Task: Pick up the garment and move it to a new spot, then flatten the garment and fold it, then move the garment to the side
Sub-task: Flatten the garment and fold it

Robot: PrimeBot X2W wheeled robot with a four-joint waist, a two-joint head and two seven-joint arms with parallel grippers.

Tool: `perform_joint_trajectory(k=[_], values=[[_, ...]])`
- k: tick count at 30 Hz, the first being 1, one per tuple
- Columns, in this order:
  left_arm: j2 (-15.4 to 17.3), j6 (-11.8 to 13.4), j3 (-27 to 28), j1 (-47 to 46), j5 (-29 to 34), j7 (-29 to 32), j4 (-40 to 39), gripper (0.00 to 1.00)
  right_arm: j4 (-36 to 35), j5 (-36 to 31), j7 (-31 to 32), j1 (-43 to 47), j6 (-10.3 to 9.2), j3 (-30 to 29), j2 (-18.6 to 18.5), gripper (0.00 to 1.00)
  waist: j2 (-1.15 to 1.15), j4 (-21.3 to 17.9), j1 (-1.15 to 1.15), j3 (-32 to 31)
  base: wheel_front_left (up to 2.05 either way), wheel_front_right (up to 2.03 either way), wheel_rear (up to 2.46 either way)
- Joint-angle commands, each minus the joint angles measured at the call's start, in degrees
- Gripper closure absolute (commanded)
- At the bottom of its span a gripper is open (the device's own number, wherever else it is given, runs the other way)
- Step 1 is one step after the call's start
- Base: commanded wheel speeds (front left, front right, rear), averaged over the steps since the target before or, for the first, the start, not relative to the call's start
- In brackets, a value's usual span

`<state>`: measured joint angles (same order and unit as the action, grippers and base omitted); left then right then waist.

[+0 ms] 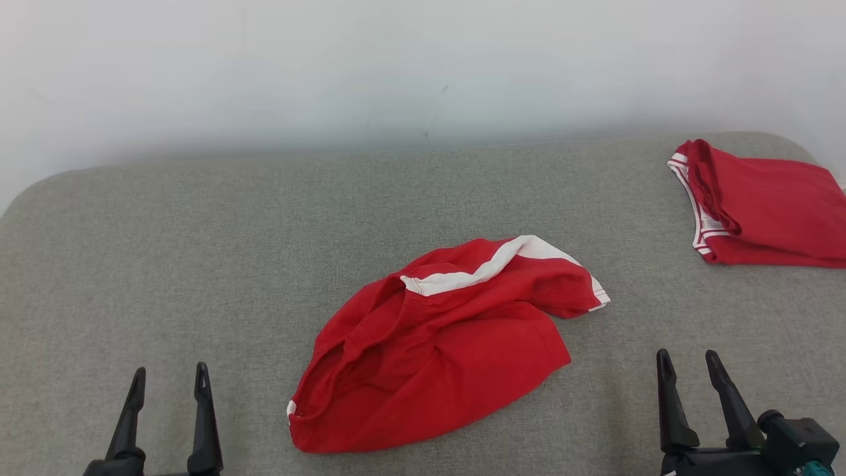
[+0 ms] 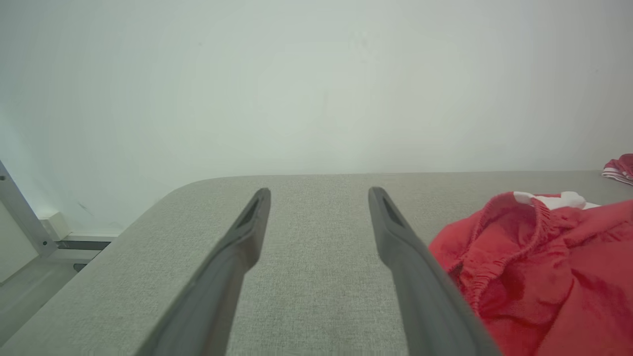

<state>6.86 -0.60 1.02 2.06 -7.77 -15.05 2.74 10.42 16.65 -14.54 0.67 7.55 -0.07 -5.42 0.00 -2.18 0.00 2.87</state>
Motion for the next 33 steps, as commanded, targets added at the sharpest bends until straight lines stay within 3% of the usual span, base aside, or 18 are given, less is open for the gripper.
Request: perform_joint_trajectory(k=[1, 14, 25, 26, 27, 28, 33], values=[[0.2, -0.3, 0.5, 0.9, 0.2, -0.2, 0.3, 0.00, 0.2, -0.2, 0.3, 0.6, -0.15, 0.5, -0.7, 0.00, 0.00, 0.3, 0.00, 0.0, 0.00, 0.00, 0.00], [-1.7, -1.5, -0.2, -0.9, 0.5, -0.2, 1.7, 0.00, 4.5, 0.4, 3.2, -6.5, -0.15, 10.1, -6.5, 0.00, 0.00, 2.7, 0.00, 0.5, 0.00, 0.00, 0.00], [-2.9, -2.8, -1.0, -2.9, 0.7, -0.2, 3.2, 0.00, 18.6, 4.4, 3.3, -14.7, -0.15, 18.6, -9.2, 0.00, 0.00, 7.9, 0.00, 1.6, 0.00, 0.00, 0.00], [-3.0, -2.9, -1.0, -3.0, 0.7, -0.2, 3.3, 0.00, 20.0, 4.7, 3.5, -15.1, -0.15, 19.3, -9.1, 0.04, 0.00, 8.2, 0.00, 1.7, 0.00, 0.00, 0.00], [-3.0, -3.1, -1.1, -3.0, 0.7, -0.2, 3.4, 0.00, 21.3, 5.4, 3.3, -15.6, -0.15, 19.8, -9.0, 0.66, 0.00, 8.4, 0.00, 1.7, 0.00, 0.00, 0.00], [-3.2, -3.0, -1.4, -2.8, 0.9, -0.2, 3.3, 0.00, 22.5, 5.9, 3.2, -16.0, -0.15, 20.3, -9.1, 1.00, 0.00, 8.6, 0.00, 1.7, 0.00, 0.00, 0.00], [-3.4, -2.7, -1.0, -2.1, 0.4, -0.2, 3.6, 0.00, 25.5, 8.5, 1.5, -17.3, -0.15, 22.3, -9.5, 1.00, 0.00, 8.2, 0.00, 1.5, 0.00, 0.00, 0.00]])
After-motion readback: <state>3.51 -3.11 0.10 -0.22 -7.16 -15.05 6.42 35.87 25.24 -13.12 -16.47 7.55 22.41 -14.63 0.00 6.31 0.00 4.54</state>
